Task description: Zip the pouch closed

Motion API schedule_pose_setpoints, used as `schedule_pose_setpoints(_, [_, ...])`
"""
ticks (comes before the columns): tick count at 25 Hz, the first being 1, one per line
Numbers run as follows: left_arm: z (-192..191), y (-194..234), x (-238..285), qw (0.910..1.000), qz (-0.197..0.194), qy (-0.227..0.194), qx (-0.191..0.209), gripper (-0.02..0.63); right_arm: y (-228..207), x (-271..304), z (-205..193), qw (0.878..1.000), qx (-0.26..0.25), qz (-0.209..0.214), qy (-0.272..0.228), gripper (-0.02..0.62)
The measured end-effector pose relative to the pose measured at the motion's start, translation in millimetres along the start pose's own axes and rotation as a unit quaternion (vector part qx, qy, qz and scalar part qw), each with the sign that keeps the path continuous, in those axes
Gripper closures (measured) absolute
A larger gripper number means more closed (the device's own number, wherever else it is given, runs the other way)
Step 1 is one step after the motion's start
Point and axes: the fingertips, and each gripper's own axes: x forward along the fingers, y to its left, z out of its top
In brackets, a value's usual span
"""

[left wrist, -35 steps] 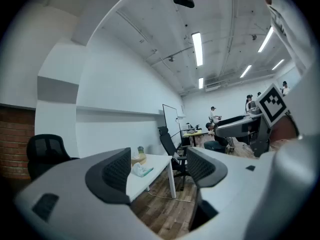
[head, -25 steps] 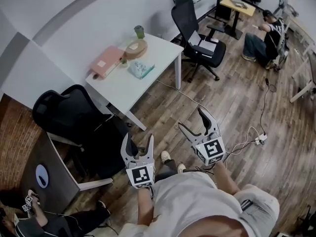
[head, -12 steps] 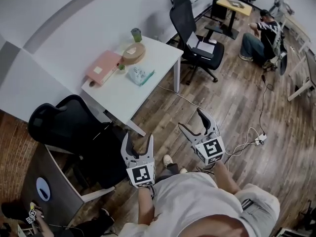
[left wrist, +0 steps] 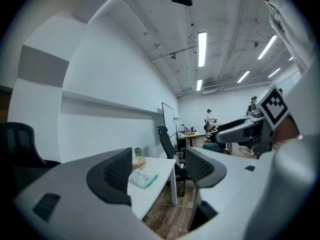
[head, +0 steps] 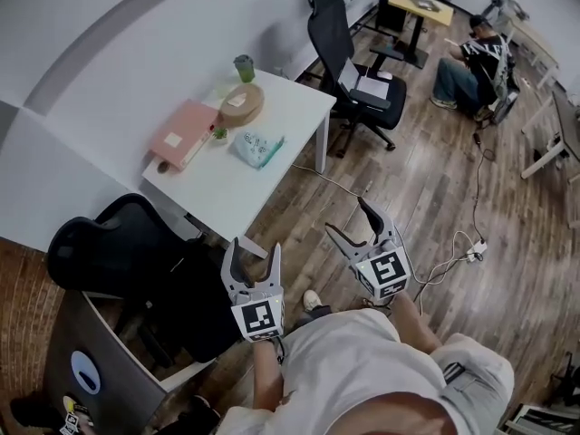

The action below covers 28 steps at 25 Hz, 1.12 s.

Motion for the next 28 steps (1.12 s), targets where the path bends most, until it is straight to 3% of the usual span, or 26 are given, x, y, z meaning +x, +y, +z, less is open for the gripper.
schedule_pose_setpoints(8, [-9, 36, 32, 0.9999, -0.005, -0.007, -0.015, 0.281, 4, 39, 7, 1.000, -0.008, -0.020, -0.004, 0.230])
schedule_pose_setpoints(18, [-15, 48, 71, 0.9994, -0.033, -0.006, -0.009, 0.281, -14, 68, -1, 0.999, -0.005, -0.047, 0.007, 0.229])
schedule_pose_setpoints(28, [-22, 63, 117, 0.9996, -0.025, -0.003, -0.014, 0.281, -38, 115, -3, 0.999, -0.006, -0.039, 0.007, 0.229])
